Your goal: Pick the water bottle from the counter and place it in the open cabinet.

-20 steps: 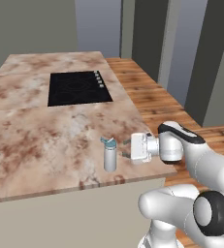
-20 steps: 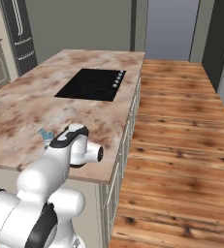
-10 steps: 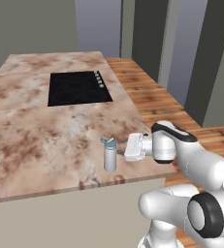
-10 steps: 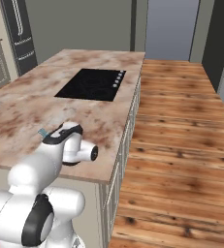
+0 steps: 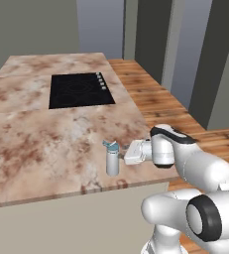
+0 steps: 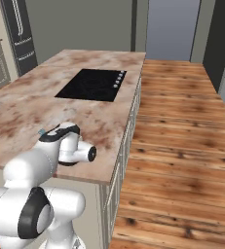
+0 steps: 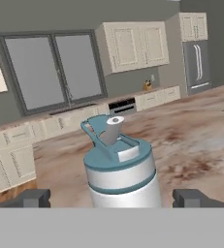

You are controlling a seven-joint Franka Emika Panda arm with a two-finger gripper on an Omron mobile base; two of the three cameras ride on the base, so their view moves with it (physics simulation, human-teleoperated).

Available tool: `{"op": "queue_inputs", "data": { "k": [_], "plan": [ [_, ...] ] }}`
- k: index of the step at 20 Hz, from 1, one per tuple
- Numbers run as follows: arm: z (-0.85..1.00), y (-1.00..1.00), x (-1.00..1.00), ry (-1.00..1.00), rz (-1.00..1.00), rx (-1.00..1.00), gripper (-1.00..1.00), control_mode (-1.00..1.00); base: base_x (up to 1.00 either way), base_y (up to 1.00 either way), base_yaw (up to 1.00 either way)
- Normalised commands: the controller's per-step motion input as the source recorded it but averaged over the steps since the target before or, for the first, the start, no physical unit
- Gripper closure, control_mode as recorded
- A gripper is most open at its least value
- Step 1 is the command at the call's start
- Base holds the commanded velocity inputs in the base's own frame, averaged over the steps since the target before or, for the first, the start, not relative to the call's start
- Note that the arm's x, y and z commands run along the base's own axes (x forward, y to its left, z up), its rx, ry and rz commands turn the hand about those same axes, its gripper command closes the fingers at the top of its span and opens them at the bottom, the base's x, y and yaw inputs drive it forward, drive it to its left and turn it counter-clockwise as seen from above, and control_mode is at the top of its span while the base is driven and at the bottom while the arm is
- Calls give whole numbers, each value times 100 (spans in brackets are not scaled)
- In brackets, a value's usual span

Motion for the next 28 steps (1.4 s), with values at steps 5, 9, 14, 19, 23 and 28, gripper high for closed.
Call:
{"op": "queue_inputs", "data": {
  "k": [5,9,14,19,23,28],
  "plan": [
    [-6,4,1,5,0,0,-100,-100,0,0,0],
    [0,10,1,0,0,-2,-100,-100,0,0,0],
    [-1,14,13,4,0,-3,-100,-100,0,0,0],
    [-3,11,18,6,0,-6,-100,-100,0,0,0],
    [-4,4,14,5,0,-5,-100,-100,0,0,0],
    [-5,2,6,3,0,-4,100,-100,0,0,0]
  ]
}}
